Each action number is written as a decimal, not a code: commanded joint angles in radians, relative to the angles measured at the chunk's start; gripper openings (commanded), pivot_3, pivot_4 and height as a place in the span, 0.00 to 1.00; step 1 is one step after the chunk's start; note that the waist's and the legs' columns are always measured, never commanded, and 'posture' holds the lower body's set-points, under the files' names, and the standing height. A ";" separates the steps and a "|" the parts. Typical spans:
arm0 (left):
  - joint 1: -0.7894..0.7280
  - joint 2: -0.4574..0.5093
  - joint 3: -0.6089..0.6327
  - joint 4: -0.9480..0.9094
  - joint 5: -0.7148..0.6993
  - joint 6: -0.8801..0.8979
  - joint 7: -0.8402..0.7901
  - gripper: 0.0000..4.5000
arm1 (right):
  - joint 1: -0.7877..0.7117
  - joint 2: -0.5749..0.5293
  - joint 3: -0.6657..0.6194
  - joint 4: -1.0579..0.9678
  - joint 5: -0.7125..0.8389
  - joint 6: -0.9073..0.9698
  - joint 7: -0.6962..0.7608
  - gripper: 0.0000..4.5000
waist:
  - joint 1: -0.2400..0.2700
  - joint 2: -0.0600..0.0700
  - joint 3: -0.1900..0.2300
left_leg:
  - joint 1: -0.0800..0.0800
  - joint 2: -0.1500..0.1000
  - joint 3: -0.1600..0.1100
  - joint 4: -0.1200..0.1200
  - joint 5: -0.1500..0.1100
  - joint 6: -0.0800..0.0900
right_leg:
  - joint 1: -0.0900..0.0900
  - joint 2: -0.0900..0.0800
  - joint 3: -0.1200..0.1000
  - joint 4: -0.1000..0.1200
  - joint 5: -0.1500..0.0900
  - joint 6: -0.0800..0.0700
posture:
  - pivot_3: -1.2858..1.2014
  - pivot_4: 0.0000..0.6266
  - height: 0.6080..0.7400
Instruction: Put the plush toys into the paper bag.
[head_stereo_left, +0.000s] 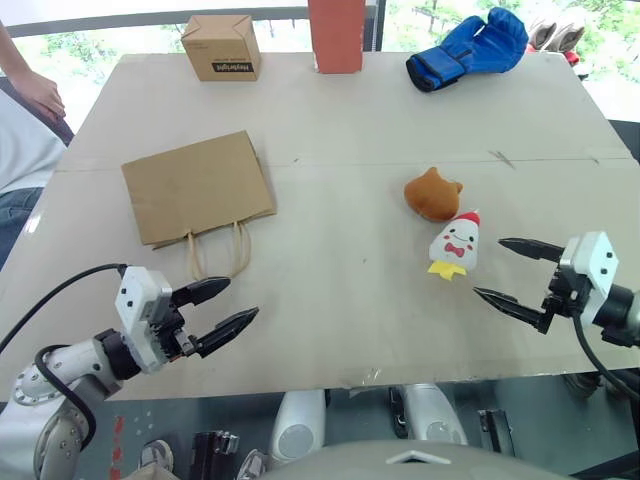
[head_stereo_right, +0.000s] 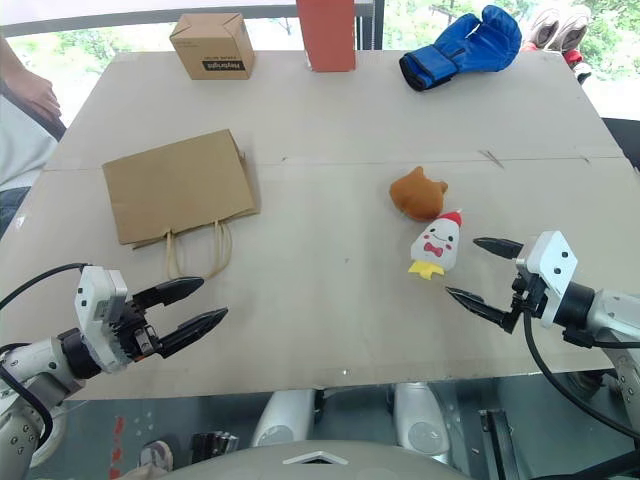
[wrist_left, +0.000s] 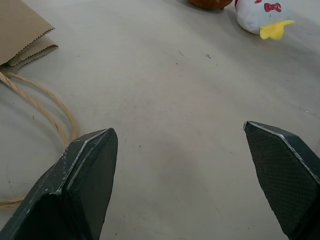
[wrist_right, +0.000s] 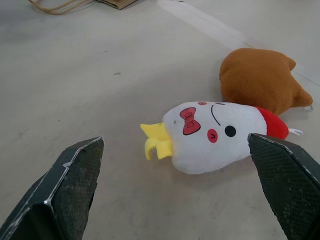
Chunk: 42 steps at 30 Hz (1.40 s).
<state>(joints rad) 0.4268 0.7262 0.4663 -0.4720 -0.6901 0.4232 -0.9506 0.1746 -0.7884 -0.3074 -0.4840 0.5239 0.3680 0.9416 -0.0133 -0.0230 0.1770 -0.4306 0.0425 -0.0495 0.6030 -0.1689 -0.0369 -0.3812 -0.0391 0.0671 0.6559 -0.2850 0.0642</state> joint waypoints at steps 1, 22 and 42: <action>-0.026 -0.016 0.022 -0.029 -0.026 -0.001 0.035 0.97 | -0.042 0.048 0.035 -0.049 0.019 -0.018 -0.034 1.00 | 0.000 0.000 0.000 | 0.000 0.000 0.000 0.000 0.000 0.000 | 0.000 0.000 0.000 0.000 0.000 0.000 | 0.52 0.24 1.00; -0.196 0.232 0.048 0.626 0.490 -0.736 -0.058 0.97 | -0.102 0.174 0.231 -0.123 0.046 -0.055 -0.036 1.00 | 0.004 -0.006 -0.004 | -0.001 0.007 0.015 -0.001 -0.003 -0.004 | -0.005 -0.007 -0.001 0.002 0.002 -0.003 | 0.52 0.24 1.00; -0.510 0.060 -0.261 0.555 0.357 -0.659 -0.058 0.00 | -0.029 0.212 0.315 -0.183 -0.225 -0.085 -0.270 1.00 | 0.002 -0.011 -0.007 | 0.000 0.017 0.023 0.001 0.000 0.000 | -0.005 0.002 -0.003 0.007 0.004 0.001 | 0.52 0.24 1.00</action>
<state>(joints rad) -0.0602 0.8009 0.2143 0.1864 -0.2581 -0.3005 -1.0214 0.1518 -0.5791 0.0034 -0.6208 0.3126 0.2679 0.7029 -0.0111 -0.0342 0.1696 -0.4314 0.0598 -0.0277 0.6056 -0.1688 -0.0364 -0.3862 -0.0365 0.0640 0.6633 -0.2811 0.0655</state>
